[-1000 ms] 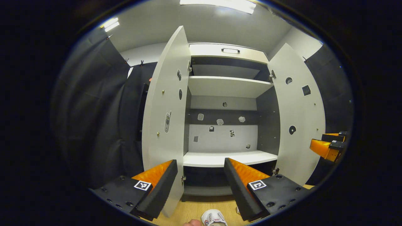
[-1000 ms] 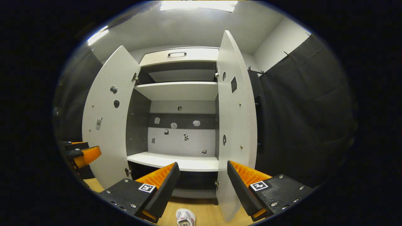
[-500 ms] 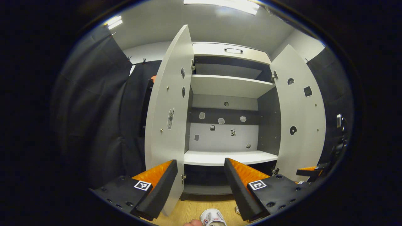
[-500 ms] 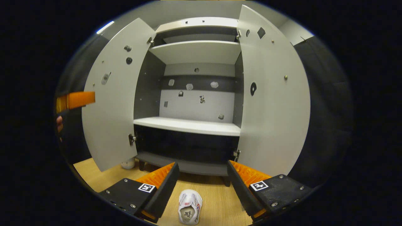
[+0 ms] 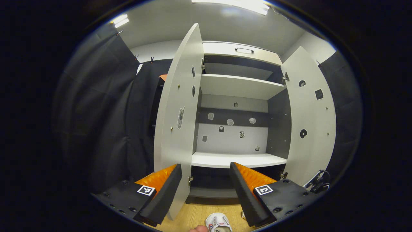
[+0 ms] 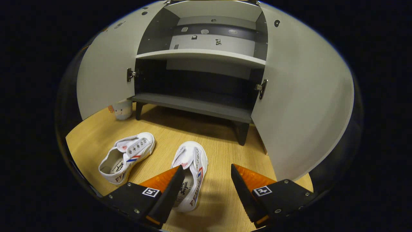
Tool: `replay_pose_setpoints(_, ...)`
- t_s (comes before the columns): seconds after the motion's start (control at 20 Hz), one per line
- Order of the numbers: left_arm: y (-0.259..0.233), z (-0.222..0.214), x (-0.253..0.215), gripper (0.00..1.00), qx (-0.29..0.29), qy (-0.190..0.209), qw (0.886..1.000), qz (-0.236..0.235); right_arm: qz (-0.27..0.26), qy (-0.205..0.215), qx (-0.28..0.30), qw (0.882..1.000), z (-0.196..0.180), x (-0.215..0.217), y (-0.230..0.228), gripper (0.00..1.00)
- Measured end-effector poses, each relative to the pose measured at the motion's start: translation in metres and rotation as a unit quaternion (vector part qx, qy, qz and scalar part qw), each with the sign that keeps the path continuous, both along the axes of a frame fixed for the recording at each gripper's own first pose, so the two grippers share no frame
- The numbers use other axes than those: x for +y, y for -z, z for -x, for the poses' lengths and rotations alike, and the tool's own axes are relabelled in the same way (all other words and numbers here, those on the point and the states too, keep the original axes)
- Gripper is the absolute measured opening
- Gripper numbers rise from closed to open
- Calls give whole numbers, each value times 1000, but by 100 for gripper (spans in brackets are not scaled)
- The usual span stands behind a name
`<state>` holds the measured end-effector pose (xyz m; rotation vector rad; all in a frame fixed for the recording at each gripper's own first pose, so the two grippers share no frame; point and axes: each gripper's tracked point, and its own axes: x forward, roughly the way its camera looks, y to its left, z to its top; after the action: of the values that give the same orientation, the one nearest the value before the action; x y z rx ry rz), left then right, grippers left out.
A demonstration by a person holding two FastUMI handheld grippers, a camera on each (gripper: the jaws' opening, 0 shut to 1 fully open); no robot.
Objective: Grab one shoe with the right hand and put it into the shoe cabinet, grab the other shoe with the left hand and put it into the shoe cabinet; then close the right door with the right hand and the left door with the left hand.
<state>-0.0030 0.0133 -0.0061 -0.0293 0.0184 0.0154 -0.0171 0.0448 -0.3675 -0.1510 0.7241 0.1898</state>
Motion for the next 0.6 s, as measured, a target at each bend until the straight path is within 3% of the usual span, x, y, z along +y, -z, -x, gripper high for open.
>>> replay_pose_setpoints(0.35, 1, 2, 6, 96, 1, -10, 1000, 6, 36, -20, 37, 998, -19, -5, 52, 84)
replay_pose_setpoints(0.6, 0, 5, 11, 96, 1, -18, 1000, 2, 14, -31, 51, 998, -34, 8, 75, 65)
